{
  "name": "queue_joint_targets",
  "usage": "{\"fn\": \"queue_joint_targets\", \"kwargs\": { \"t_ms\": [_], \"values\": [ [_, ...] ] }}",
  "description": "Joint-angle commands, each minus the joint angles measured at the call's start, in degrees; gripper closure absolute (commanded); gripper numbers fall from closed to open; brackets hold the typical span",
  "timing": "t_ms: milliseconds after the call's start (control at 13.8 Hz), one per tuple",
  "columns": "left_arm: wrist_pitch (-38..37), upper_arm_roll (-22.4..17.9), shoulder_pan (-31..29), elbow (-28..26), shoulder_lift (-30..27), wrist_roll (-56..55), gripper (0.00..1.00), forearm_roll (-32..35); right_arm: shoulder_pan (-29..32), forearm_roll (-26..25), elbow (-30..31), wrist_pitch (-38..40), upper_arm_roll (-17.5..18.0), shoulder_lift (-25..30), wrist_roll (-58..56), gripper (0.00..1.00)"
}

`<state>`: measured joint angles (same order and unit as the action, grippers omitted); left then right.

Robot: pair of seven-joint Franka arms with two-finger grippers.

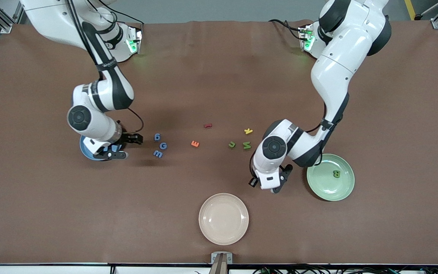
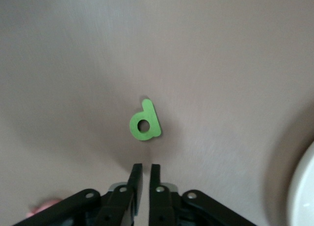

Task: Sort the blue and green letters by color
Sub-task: 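Grasp a blue letter with the right gripper while the left gripper grasps green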

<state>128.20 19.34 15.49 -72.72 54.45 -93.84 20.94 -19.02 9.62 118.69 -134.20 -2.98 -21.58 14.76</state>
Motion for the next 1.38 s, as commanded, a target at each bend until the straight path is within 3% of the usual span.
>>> {"fn": "queue_joint_targets", "kwargs": {
  "t_ms": [0, 291, 727, 800, 945, 1018, 1309],
  "values": [
    [-5.1, 0.3, -4.1, -1.5, -6.8, 5.6, 1.00, -0.6, -2.9, 4.1, -5.0, -1.3, -0.6, -5.5, 7.5, 0.15],
    [-14.0, 0.7, -12.1, -4.8, -9.7, 20.8, 1.00, -0.5, -6.3, 3.9, -7.5, -4.5, -0.7, -9.7, 18.7, 0.16],
    [-13.9, 0.7, -22.9, -9.2, -9.3, 39.4, 0.97, -0.2, -8.9, 3.4, -10.8, -4.9, -1.8, -13.8, 23.2, 0.17],
    [-13.8, 0.7, -23.1, -9.2, -8.8, 39.6, 0.86, -0.2, -9.7, 3.3, -10.8, -4.9, -2.8, -14.2, 23.2, 0.18],
    [-13.8, 0.6, -22.8, -9.3, -8.6, 39.4, 0.05, -0.2, -11.0, 2.7, -11.0, -4.9, -4.6, -14.3, 23.2, 0.21],
    [-14.1, 0.7, -22.8, -9.3, -9.0, 39.3, 0.00, -0.2, -11.3, 2.4, -11.1, -4.9, -5.0, -14.3, 23.2, 0.24],
    [-15.6, 4.2, -20.4, -9.2, -10.1, 33.9, 0.00, -0.5, -11.4, 2.2, -11.1, -4.9, -5.1, -14.3, 23.2, 0.41]
  ]
}}
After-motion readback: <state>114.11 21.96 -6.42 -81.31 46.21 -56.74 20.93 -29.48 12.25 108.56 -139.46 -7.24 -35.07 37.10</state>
